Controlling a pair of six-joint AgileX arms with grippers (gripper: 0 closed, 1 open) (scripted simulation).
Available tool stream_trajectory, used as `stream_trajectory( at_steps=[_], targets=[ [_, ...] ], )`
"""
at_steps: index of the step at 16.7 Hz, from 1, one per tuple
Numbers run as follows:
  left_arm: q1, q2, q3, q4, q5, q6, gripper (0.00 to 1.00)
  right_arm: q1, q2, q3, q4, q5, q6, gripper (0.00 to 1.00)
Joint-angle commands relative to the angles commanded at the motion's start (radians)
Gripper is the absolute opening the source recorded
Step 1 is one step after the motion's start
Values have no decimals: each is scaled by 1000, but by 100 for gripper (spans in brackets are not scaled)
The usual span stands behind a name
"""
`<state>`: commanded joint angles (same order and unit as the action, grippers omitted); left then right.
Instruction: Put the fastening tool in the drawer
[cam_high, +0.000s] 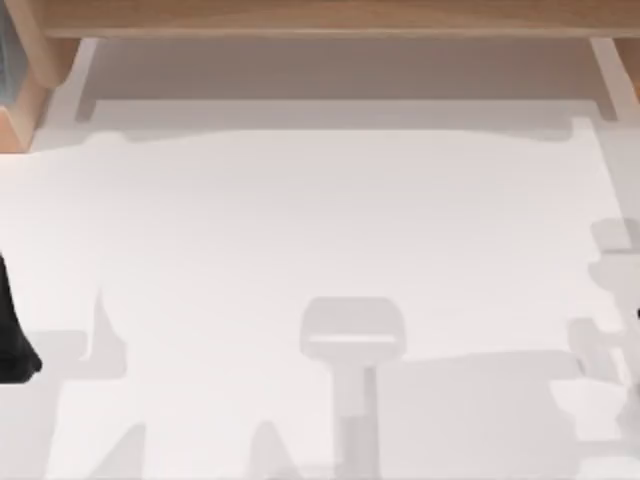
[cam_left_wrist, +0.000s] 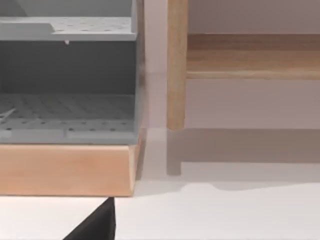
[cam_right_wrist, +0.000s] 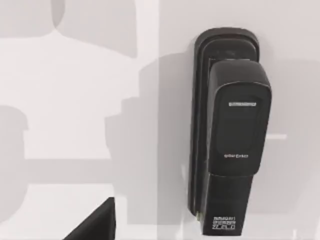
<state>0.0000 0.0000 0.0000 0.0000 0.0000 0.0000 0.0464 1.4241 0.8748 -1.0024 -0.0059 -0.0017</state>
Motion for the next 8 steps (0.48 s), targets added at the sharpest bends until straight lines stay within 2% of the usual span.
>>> stream_trajectory(
  at_steps=[8],
  targets=[
    [0, 0, 0, 0, 0, 0, 100, 16, 0, 0, -24, 2, 11, 100]
  ],
)
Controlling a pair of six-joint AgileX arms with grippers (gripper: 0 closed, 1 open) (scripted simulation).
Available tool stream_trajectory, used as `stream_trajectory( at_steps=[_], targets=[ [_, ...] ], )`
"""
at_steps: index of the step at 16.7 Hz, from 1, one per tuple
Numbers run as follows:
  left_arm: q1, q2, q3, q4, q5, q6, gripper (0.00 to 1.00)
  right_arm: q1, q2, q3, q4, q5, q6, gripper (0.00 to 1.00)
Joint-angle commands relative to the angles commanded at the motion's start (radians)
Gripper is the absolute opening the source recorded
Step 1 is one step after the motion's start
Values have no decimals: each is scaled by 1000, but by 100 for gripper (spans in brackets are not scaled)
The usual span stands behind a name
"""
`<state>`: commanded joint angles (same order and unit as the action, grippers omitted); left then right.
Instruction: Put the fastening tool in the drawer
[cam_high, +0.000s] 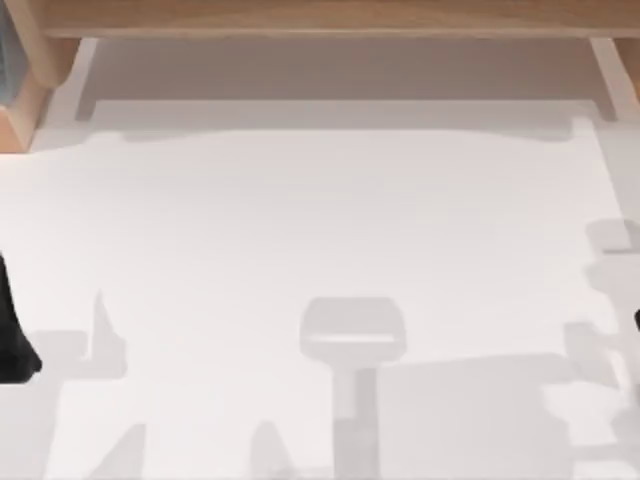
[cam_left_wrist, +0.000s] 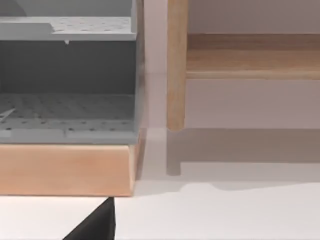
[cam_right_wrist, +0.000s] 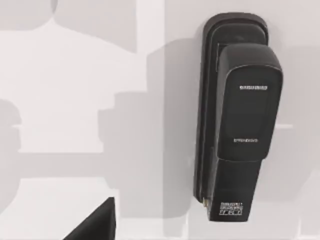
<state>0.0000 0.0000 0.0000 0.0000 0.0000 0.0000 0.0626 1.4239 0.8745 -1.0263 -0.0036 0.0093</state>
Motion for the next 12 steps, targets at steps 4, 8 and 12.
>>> stream_trajectory(
  at_steps=[4, 8, 12],
  targets=[
    [0, 0, 0, 0, 0, 0, 100, 3, 37, -53, 96, 1, 1, 100],
    [0, 0, 0, 0, 0, 0, 100, 6, 101, -138, 245, 1, 5, 100],
    [0, 0, 0, 0, 0, 0, 100, 7, 133, -180, 318, 1, 7, 100]
  ],
)
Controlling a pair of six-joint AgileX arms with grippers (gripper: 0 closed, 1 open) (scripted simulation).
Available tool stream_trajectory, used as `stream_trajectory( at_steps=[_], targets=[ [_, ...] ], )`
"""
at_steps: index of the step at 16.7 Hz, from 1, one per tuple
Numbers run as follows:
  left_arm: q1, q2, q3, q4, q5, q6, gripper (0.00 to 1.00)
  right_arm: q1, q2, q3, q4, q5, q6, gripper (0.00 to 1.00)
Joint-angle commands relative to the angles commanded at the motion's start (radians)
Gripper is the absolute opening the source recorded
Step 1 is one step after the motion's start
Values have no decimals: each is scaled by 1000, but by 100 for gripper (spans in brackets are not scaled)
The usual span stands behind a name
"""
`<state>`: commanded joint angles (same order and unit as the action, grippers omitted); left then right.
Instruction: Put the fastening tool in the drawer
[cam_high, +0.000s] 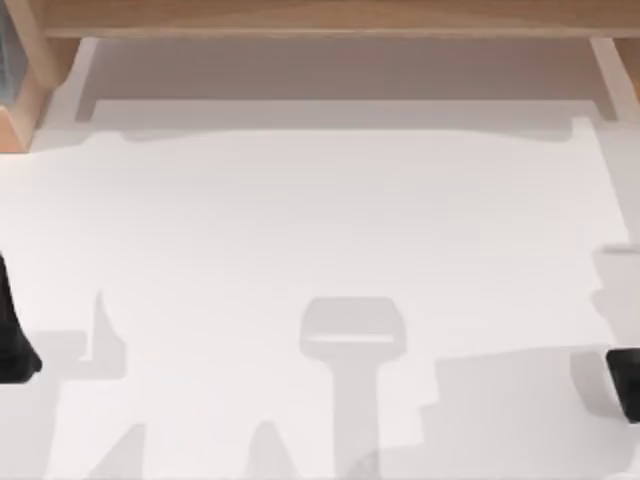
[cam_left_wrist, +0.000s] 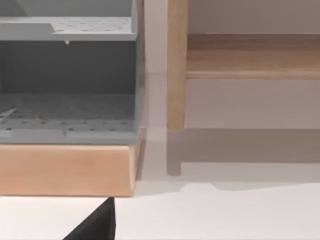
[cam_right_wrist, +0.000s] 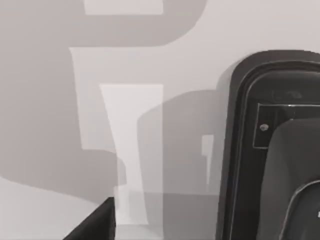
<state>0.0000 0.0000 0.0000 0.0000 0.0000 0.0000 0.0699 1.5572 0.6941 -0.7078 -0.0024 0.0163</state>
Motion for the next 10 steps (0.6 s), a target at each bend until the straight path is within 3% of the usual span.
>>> stream_trajectory(
  at_steps=[3, 10],
  targets=[
    [0, 0, 0, 0, 0, 0, 100, 0, 0, 0, 0, 0, 0, 100],
    [0, 0, 0, 0, 0, 0, 100, 0, 0, 0, 0, 0, 0, 47]
  ],
)
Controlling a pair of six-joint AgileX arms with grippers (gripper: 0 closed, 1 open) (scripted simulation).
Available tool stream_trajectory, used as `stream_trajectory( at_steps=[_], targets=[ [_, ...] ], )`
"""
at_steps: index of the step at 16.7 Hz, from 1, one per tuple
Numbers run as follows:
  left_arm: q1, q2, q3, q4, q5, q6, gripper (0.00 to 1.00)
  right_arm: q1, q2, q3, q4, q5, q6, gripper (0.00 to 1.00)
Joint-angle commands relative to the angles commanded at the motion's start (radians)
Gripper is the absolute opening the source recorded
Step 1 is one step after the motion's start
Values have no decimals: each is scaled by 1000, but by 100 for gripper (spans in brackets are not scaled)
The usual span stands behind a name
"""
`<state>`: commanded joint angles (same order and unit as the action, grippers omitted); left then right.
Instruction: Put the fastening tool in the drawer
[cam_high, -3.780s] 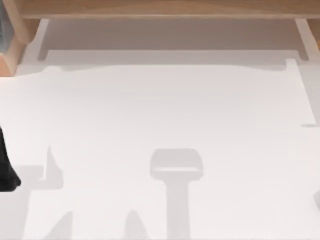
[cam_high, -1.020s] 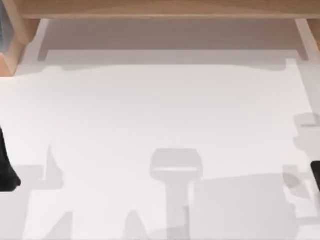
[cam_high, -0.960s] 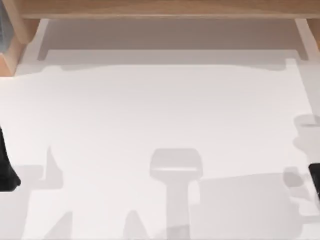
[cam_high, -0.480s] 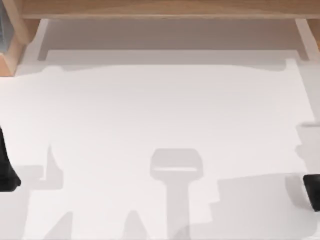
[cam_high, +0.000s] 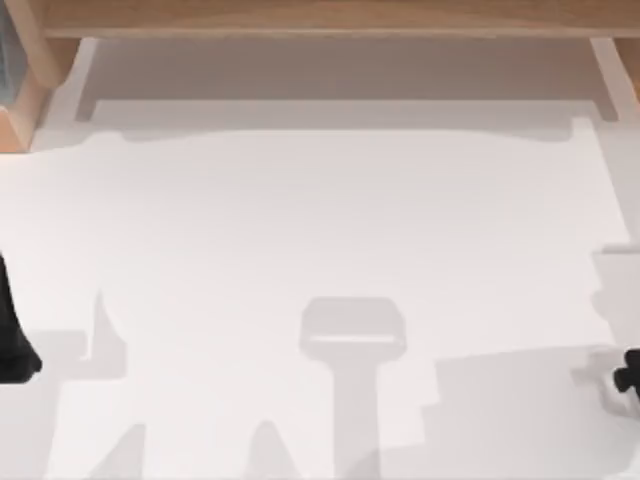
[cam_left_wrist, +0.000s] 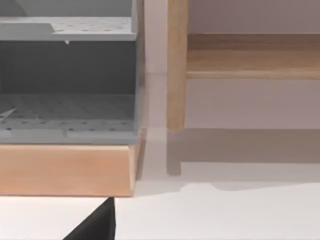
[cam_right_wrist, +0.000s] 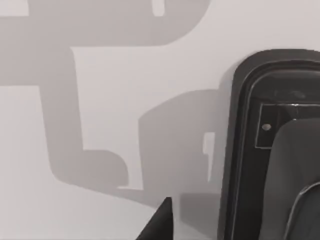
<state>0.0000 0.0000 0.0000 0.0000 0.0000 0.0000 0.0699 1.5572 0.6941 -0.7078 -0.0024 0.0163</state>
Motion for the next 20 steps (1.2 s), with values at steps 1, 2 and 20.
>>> stream_trajectory(
  at_steps=[1, 2, 20],
  targets=[
    [0, 0, 0, 0, 0, 0, 100, 0, 0, 0, 0, 0, 0, 40],
    [0, 0, 0, 0, 0, 0, 100, 0, 0, 0, 0, 0, 0, 32],
    [0, 0, 0, 0, 0, 0, 100, -1, -41, 44, -93, 1, -1, 0]
  ],
)
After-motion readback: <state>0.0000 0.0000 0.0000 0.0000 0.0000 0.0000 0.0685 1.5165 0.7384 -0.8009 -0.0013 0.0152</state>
